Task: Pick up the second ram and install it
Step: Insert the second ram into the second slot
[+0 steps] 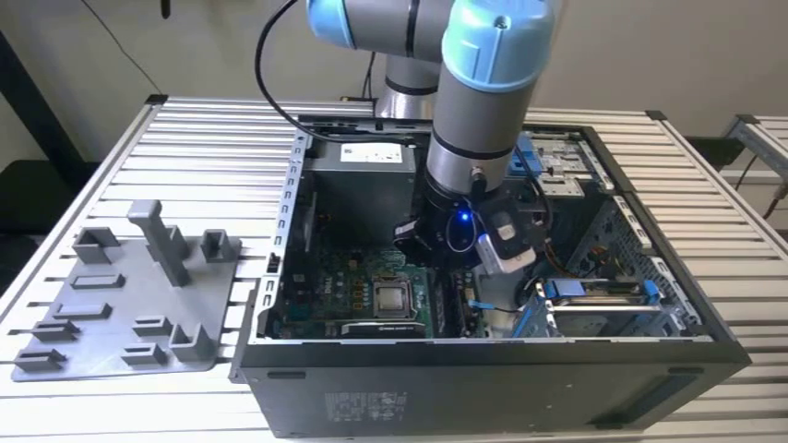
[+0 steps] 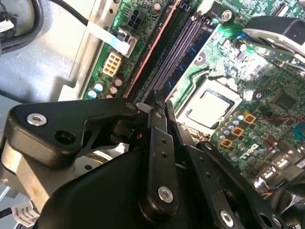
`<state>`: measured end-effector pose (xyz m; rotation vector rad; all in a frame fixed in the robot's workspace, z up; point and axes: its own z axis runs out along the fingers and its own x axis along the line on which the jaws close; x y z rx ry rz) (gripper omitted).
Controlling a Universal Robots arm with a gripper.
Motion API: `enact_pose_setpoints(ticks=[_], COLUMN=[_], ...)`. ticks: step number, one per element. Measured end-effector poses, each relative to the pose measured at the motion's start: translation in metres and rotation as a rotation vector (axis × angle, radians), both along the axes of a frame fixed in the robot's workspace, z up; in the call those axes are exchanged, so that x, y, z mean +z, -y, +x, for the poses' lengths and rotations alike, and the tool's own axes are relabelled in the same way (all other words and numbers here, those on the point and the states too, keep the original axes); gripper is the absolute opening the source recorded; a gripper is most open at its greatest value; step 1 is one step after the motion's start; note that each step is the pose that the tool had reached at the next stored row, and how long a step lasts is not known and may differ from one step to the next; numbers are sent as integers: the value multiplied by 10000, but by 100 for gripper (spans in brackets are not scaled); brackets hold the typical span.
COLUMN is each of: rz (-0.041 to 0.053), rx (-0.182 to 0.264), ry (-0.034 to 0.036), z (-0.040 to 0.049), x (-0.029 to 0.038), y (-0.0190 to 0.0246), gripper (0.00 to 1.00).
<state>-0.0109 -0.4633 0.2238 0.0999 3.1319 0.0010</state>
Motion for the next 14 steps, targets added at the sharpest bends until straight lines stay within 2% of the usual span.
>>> enact_pose_setpoints(ticks=[7,14], rz=[0,-1], rx=[412,562], ry=[39,46], z=[1,6], x=[-1,0], y=[0,1], gripper=[14,14])
